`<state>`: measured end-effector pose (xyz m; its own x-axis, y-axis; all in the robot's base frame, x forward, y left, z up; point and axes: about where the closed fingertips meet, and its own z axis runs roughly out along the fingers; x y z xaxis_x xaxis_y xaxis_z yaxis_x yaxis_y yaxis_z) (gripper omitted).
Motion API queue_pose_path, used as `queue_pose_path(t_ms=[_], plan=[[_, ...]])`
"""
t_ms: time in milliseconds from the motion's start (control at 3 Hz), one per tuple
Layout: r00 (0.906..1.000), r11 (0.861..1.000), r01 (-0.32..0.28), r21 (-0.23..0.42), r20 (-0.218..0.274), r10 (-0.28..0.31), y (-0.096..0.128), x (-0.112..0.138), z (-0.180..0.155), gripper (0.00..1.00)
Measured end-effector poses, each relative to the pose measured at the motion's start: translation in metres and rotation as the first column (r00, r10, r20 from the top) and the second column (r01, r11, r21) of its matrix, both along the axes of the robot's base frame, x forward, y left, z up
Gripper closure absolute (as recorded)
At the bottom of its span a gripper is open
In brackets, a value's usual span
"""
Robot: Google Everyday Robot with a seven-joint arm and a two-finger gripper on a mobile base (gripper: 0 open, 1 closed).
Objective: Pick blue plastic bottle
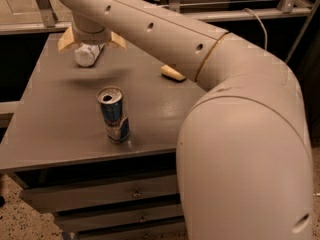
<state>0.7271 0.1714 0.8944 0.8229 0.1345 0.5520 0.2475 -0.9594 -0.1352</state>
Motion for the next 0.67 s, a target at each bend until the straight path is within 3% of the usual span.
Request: queue_pose_path(t_ms=[333, 667], plan=[[0.9995, 1.0, 0.005, -0.014, 0.032, -0.005, -0.008, 0.038, 0.002, 0.0], [0.9997, 1.0, -0.008, -0.002, 0.025, 0.008, 0.005, 0.069, -0.006, 0.0]])
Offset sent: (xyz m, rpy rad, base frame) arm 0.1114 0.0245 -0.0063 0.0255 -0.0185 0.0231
